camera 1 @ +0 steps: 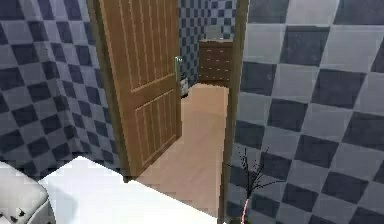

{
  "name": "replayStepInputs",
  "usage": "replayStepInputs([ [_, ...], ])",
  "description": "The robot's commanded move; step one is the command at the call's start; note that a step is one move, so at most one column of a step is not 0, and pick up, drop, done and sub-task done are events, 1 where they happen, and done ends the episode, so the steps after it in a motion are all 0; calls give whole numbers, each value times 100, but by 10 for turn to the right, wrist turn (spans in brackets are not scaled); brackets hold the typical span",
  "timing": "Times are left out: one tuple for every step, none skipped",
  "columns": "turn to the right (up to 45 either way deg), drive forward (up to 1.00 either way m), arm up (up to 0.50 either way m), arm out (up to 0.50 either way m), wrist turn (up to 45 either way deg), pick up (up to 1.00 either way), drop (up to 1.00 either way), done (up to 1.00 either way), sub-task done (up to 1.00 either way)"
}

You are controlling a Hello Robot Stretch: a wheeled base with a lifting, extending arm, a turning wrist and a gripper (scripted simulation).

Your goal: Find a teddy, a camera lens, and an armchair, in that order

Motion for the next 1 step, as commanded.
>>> replayStepInputs([
  [-30,0,0,0,0,0,0,0,0],
])
